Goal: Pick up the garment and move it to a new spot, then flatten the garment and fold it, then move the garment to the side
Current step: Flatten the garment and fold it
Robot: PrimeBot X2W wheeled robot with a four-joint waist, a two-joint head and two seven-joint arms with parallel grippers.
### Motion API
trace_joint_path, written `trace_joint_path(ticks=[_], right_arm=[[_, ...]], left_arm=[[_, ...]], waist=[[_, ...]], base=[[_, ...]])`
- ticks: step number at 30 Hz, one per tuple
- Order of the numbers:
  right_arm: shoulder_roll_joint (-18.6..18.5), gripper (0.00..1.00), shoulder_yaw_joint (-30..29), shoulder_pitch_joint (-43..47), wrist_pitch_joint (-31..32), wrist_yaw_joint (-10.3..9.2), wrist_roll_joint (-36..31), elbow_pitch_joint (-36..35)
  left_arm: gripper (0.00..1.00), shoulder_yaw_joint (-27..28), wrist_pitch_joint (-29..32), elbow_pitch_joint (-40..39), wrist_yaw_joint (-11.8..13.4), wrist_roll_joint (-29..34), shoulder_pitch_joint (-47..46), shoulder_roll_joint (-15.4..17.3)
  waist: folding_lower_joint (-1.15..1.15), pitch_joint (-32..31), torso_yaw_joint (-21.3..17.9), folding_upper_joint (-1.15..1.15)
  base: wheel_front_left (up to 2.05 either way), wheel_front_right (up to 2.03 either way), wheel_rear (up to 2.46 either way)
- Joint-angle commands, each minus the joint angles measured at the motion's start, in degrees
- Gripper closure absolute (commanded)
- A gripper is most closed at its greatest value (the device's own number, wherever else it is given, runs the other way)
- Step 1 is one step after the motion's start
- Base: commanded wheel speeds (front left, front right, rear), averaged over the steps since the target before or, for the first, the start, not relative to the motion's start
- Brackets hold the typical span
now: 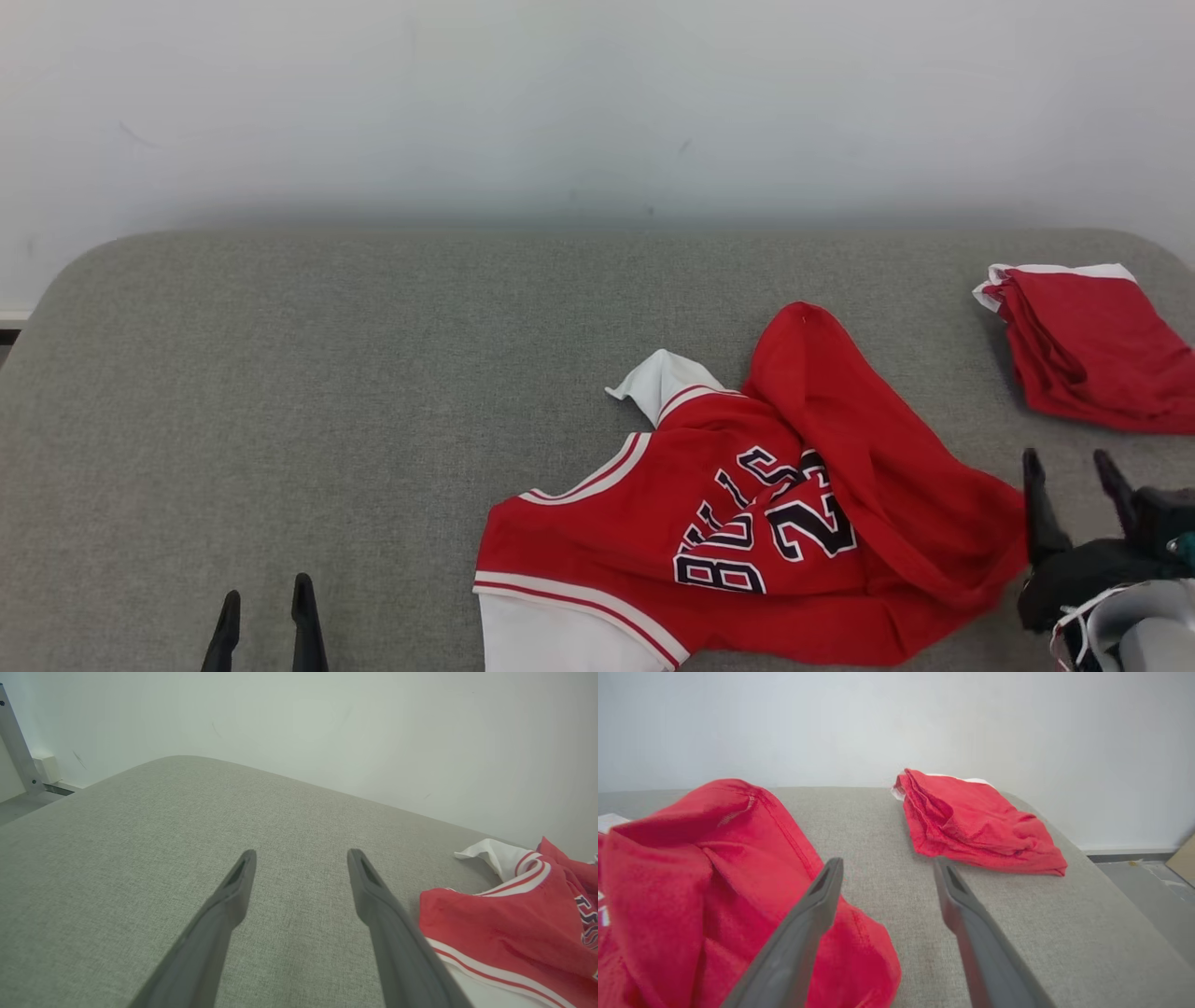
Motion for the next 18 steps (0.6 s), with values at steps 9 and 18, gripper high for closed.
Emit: trace_joint_path(ticks=[9,18], right_arm=[[3.31,0.0,3.08,9.3,-0.32,-0.11,-4.94,-18.48],[3.63,0.0,10.84,17.58,-0.33,-0.11,-3.15,-20.44]], left_arm=[[0.0,-0.2,-0.15,-0.26,0.28,-0.86,0.31,-0.04],[0.0,-0.31,-0.15,-0.97,0.16,-0.51,0.77,-0.04]], waist=[[0.0,-0.91,-0.04,0.0],[0.0,-0.53,0.81,0.0]], base=[[0.0,0.0,0.0],[0.0,0.0,0.0]])
